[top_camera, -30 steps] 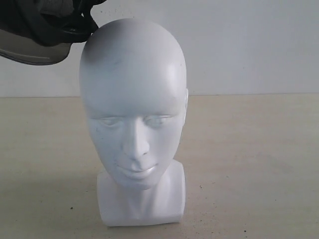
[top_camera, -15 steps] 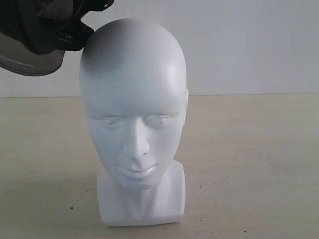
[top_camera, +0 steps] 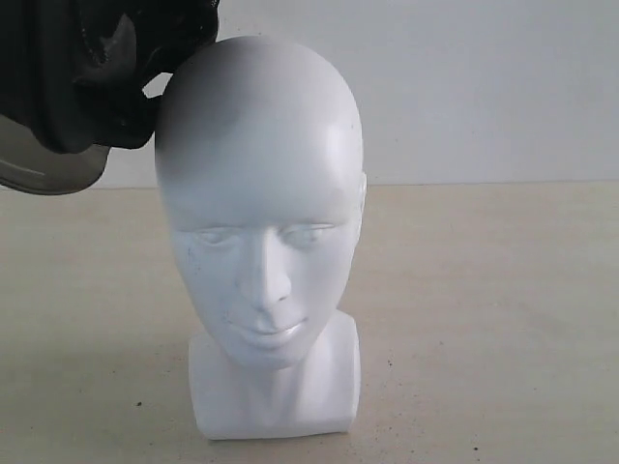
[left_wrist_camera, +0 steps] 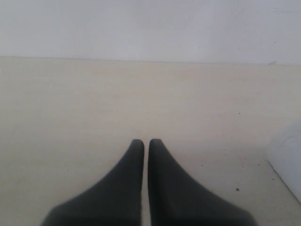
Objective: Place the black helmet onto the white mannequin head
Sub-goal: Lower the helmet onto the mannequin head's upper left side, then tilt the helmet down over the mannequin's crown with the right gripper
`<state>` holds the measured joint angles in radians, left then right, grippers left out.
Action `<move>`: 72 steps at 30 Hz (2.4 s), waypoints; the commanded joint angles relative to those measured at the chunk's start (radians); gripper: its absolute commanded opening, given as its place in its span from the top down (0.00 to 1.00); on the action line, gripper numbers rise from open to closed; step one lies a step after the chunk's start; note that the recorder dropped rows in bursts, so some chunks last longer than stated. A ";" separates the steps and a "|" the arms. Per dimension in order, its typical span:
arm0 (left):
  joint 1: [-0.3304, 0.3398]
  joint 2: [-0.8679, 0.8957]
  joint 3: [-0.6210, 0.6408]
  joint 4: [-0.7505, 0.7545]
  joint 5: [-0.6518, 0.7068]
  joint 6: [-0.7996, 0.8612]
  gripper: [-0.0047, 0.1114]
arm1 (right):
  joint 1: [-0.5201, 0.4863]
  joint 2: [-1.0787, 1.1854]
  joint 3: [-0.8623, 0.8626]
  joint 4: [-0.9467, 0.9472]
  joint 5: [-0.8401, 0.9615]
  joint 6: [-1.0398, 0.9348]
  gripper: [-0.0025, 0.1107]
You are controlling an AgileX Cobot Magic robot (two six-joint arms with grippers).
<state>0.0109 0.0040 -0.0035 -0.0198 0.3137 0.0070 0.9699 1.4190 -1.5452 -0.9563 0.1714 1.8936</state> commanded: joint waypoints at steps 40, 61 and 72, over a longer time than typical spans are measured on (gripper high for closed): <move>0.003 -0.004 0.004 0.002 -0.003 0.002 0.92 | -0.013 -0.097 0.068 -0.021 0.348 -0.267 0.98; 0.003 -0.004 0.004 0.002 -0.003 0.002 0.92 | -0.013 -0.097 0.068 -0.021 0.481 -0.297 0.98; 0.003 -0.004 0.004 0.002 -0.003 0.002 0.92 | -0.013 -0.093 0.068 -0.044 0.550 -0.289 0.98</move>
<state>0.0109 0.0040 -0.0035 -0.0198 0.3137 0.0070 0.9765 1.3413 -1.4763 -0.8844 0.5999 1.6902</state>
